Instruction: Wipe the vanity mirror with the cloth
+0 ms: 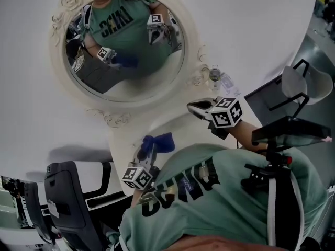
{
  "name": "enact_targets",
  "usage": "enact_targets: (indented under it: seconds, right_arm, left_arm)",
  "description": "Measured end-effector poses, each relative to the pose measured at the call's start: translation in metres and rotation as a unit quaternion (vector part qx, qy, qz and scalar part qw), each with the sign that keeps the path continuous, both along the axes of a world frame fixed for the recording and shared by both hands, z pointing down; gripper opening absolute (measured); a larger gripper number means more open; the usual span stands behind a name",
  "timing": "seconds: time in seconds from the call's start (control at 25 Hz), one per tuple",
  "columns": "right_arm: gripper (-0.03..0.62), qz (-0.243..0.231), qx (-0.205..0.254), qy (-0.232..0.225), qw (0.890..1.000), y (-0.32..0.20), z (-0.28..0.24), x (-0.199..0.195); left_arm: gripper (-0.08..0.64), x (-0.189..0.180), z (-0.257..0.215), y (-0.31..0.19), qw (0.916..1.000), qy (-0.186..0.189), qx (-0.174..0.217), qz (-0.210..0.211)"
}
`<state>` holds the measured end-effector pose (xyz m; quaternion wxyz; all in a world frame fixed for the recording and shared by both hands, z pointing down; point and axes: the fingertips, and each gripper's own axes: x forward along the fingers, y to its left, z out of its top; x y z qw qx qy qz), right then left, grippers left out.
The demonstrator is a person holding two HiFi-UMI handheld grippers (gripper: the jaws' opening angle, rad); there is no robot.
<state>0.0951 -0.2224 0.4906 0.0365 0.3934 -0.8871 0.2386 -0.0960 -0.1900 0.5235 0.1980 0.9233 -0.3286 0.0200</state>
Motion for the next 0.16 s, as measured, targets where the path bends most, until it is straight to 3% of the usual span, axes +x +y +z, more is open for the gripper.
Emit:
enact_targets:
  seconds: [0.16]
  right_arm:
    - [0.006,0.005,-0.001,0.001,1.0,0.0018,0.0024,0.0025]
  left_arm:
    - [0.092,0.004,0.0043,-0.0009,0.9999,0.0,-0.009,0.01]
